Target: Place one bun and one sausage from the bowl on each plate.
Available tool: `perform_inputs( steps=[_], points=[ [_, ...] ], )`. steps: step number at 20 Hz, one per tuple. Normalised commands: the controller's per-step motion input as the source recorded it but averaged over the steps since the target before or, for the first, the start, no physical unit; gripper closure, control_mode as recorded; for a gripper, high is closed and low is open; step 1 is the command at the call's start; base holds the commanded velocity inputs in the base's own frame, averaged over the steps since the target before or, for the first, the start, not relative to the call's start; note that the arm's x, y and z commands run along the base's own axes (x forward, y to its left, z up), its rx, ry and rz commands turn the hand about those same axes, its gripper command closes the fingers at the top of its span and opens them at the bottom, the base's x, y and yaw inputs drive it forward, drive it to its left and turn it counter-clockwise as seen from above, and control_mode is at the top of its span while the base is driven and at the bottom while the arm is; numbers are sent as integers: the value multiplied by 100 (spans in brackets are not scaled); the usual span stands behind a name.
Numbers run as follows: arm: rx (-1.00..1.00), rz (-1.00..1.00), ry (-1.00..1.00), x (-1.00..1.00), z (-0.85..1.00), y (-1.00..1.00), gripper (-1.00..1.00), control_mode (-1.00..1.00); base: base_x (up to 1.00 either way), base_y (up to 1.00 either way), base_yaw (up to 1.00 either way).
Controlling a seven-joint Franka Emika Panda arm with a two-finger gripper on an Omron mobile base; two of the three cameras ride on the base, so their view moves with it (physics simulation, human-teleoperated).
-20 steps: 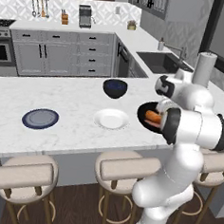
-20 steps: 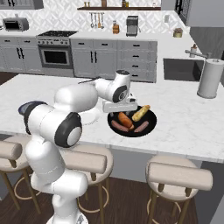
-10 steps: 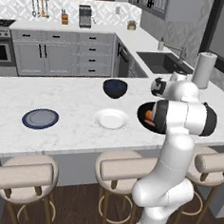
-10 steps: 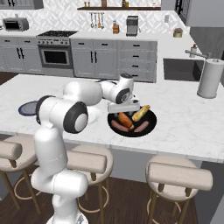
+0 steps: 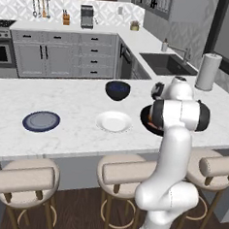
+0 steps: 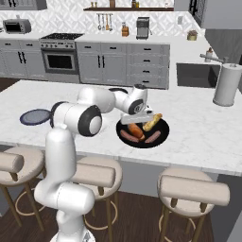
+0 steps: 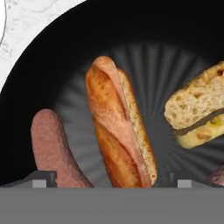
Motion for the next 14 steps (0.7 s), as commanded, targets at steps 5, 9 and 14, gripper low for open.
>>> perform_inputs(
  steps=[5,9,14],
  points=[
    [0,1,0,55,-20,-20,-100,-100,0,0,0],
    [0,0,5,9,-23,0,-100,-100,0,0,0],
    [-2,0,7,0,-32,9,-100,-100,0,0,0]
  ],
)
